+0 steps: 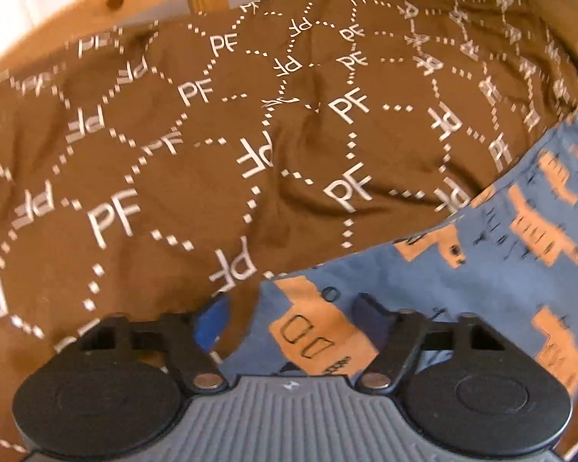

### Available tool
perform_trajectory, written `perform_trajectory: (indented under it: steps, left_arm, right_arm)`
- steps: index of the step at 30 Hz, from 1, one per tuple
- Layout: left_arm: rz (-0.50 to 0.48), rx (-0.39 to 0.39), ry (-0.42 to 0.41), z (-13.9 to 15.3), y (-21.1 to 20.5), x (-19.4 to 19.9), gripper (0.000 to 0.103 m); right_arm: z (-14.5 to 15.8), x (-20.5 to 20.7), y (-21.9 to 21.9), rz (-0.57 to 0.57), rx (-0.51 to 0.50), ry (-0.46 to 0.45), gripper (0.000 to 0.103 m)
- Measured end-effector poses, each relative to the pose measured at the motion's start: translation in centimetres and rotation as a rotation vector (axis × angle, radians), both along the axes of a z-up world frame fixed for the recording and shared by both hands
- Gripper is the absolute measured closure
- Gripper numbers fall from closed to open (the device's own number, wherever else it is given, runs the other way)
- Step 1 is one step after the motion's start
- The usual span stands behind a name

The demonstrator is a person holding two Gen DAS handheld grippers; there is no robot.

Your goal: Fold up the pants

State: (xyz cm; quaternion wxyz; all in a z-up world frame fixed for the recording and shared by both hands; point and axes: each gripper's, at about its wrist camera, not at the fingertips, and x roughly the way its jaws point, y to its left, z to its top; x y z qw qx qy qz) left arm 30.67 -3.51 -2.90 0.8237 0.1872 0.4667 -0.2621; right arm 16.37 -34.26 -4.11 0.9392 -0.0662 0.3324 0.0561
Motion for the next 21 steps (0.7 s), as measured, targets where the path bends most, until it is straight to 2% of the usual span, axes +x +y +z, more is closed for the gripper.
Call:
perform_trajectory:
  steps: [2,3,4,6,8,11,14,16,18,20,21]
  left_arm:
    - [0.019,-0.028,0.016,0.0,0.2,-0.1,0.081]
    - [0.035,-0.006,-0.016,0.2,0.0,-0.4,0.092]
    - [0.035,0.027,-0.053,0.5,-0.4,-0.7,0.095]
    - [0.041,0.039,-0.092,0.9,-0.8,-1.4,0.096]
    - [0.054,0.063,-0.123,1.0,-1.0,-1.9,0.096]
    - [0.093,0.080,-0.137,0.1,-1.5,-2.0,0.096]
    - [0.145,0.076,-0.131,-1.1,-1.4,-1.1,0.093]
    - [0.183,0.065,-0.127,-1.0,-1.4,-0.7,0.087]
    - [0.188,0.089,-0.133,-0.8,-1.4,-0.9,0.076]
    - [0.182,0.161,-0.184,-0.4,-2.1,-1.4,0.049]
    - [0.185,0.199,-0.222,0.0,-2.5,-1.9,0.045]
  right_arm:
    - [-0.2,0.2,-0.5,-0.021,0.027,0.014,0.001]
    - [-0.2,0.3,-0.7,-0.030,0.034,0.020,0.001]
    - [-0.1,0.3,-0.7,-0.038,0.034,0.022,0.001]
    - [0.4,0.2,-0.5,-0.061,0.018,0.011,0.001]
    - [1.4,-0.4,-0.4,-0.073,0.031,-0.038,0.001]
    - [2.1,-0.7,-0.4,-0.063,0.063,-0.057,0.001]
    - [0.6,0.2,-0.6,-0.078,-0.002,0.032,0.001]
    - [-0.7,0.6,-1.7,-0.099,0.012,0.067,0.001]
    - [0.0,0.4,-2.8,-0.124,0.098,0.042,0.001]
    - [1.5,-0.5,-4.0,-0.157,0.162,-0.043,0.001]
    - [2.0,-0.9,-4.5,-0.168,0.173,-0.074,0.001]
